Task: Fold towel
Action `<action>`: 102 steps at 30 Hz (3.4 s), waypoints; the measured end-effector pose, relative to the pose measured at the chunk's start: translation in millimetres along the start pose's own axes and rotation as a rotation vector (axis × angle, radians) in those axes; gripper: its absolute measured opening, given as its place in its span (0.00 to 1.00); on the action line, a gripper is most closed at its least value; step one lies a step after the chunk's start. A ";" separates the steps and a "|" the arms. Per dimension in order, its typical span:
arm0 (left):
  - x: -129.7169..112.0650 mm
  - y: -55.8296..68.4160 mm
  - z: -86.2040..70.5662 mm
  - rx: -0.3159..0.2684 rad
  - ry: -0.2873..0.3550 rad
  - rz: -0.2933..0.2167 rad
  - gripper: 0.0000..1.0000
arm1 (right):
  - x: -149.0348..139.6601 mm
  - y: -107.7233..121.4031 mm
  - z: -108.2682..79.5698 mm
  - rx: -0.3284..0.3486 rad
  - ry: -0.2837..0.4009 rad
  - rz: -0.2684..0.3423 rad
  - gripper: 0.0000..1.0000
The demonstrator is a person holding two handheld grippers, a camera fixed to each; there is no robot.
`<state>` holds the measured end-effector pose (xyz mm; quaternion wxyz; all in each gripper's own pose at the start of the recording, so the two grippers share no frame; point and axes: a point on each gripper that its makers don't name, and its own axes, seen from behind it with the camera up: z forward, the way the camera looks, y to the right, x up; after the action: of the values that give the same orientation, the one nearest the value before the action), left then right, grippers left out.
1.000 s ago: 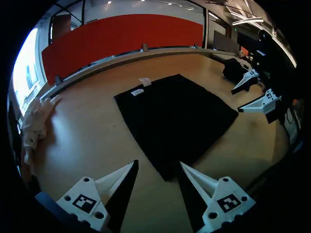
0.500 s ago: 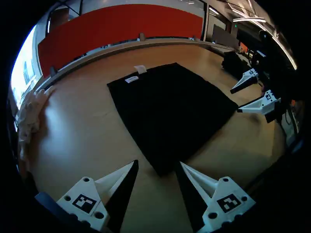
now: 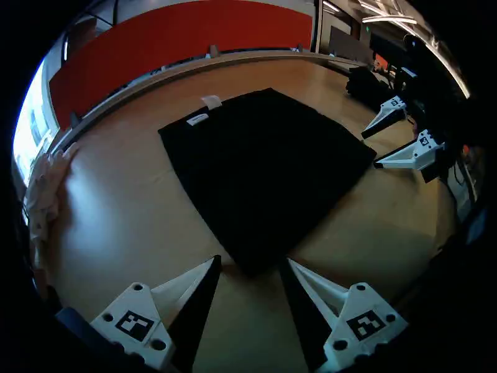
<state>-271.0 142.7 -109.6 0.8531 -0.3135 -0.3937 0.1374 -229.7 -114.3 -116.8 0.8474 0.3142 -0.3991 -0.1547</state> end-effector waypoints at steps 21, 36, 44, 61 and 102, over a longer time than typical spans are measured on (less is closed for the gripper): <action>1.6 -2.5 -1.0 0.024 -0.034 -0.029 0.55 | -2.2 -6.1 -1.7 0.026 -0.007 -0.015 0.57; 0.8 -5.2 -1.5 0.037 -0.054 -0.064 0.16 | -1.9 -6.3 -1.3 0.031 -0.018 0.005 0.18; 1.2 -0.5 -2.9 0.025 -0.048 -0.092 0.14 | 2.6 -4.0 -3.8 0.022 -0.015 0.024 0.16; 28.1 4.7 -29.0 0.008 -0.015 -0.184 0.14 | 39.9 7.6 -32.1 -0.016 0.050 0.011 0.16; 109.6 10.9 -141.3 0.021 0.106 -0.200 0.14 | 112.4 -11.4 -141.4 -0.010 0.129 -0.026 0.16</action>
<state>-92.3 143.5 -122.2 0.8856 -0.2705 -0.3756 0.0391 -49.2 -122.8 -127.6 0.8708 0.3247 -0.3387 -0.1470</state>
